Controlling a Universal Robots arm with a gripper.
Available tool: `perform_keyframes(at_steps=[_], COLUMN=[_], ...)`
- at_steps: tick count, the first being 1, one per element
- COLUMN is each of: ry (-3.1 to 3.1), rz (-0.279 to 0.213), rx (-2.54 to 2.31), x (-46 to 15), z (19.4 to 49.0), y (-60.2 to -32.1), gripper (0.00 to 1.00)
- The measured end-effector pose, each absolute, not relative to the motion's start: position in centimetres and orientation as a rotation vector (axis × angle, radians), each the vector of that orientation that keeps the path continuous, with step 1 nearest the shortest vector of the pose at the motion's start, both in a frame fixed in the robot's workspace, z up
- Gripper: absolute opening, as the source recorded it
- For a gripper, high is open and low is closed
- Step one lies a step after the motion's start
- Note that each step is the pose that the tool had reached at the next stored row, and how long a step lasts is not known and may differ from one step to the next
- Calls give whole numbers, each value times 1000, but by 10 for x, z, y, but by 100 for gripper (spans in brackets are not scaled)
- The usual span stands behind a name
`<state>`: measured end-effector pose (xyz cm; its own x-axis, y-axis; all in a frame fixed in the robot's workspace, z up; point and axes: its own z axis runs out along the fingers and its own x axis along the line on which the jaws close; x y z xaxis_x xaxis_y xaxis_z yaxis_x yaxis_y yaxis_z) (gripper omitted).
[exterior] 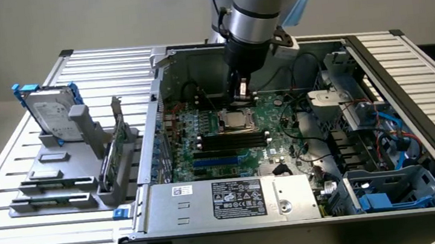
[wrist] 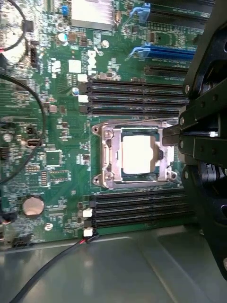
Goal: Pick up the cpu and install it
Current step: 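Close the cpu cover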
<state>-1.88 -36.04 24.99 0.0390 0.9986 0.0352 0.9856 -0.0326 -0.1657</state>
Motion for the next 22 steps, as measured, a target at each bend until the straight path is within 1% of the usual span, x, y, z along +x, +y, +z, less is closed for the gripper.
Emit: perform_keyframes(at_steps=[3, 6, 17, 22], ry=[-2052, -2041, -2039, -2035], rz=[185, 206, 209, 218], rx=[-2130, -2118, -2116, -2112], x=[-19, -19, -19, -19], z=[250, 249, 231, 227], y=[-358, -356, -354, -350], gripper=[11, 11, 11, 11])
